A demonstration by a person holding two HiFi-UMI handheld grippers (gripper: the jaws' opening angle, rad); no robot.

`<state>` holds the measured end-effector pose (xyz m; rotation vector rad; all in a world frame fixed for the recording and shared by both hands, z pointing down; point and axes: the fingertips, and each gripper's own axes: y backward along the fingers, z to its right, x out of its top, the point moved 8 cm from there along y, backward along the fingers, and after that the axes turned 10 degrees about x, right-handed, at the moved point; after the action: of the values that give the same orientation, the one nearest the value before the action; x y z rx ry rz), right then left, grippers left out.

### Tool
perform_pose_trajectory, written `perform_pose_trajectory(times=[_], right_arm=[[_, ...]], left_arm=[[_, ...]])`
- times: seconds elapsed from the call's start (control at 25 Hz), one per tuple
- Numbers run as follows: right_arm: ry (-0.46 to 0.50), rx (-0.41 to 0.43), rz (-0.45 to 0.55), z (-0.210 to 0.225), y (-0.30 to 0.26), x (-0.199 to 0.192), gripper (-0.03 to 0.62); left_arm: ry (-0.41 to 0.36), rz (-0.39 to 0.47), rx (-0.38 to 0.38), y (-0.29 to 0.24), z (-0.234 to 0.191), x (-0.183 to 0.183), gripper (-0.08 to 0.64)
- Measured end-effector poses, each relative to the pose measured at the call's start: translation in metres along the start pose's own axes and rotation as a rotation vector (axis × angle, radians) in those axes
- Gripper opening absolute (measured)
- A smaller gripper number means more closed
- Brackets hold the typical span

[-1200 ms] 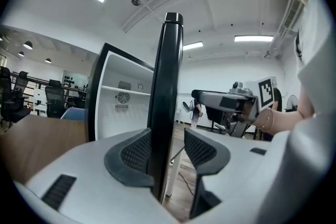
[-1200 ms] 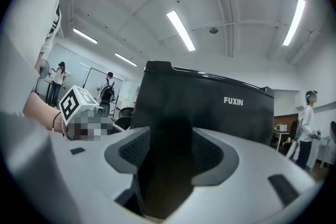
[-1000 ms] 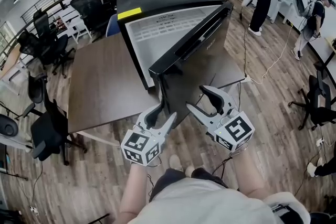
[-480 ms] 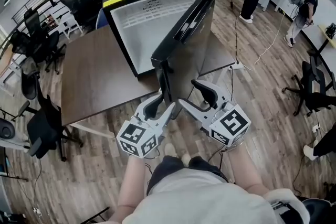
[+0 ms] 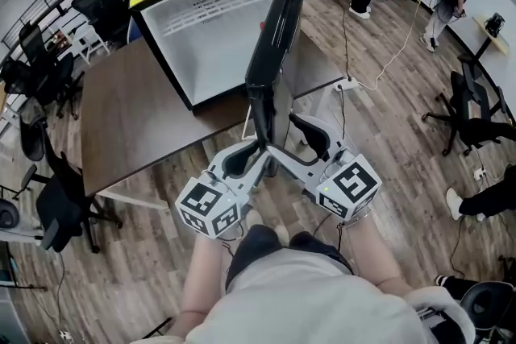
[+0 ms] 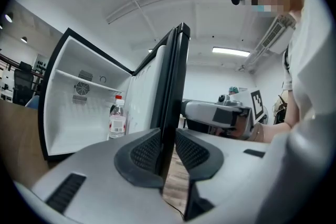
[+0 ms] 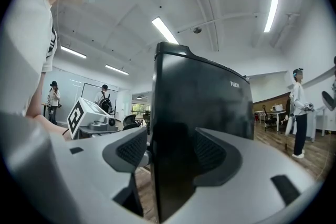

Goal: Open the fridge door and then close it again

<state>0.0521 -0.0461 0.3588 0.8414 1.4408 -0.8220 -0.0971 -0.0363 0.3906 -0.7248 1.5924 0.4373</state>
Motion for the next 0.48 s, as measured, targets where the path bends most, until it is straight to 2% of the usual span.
perform_pose_trajectory(times=[0.24, 0.48], right_arm=[[-0.009, -0.067, 0.016, 0.006, 0.023, 0.000, 0.276], [-0.020, -0.193, 0.042, 0.012, 0.044, -0.006, 0.260]], left_arm=[[-0.016, -0.016, -0.101, -0.022, 0.028, -0.001, 0.064], [-0.044, -0.041, -0.194, -0.045, 0.049, -0.003, 0.044]])
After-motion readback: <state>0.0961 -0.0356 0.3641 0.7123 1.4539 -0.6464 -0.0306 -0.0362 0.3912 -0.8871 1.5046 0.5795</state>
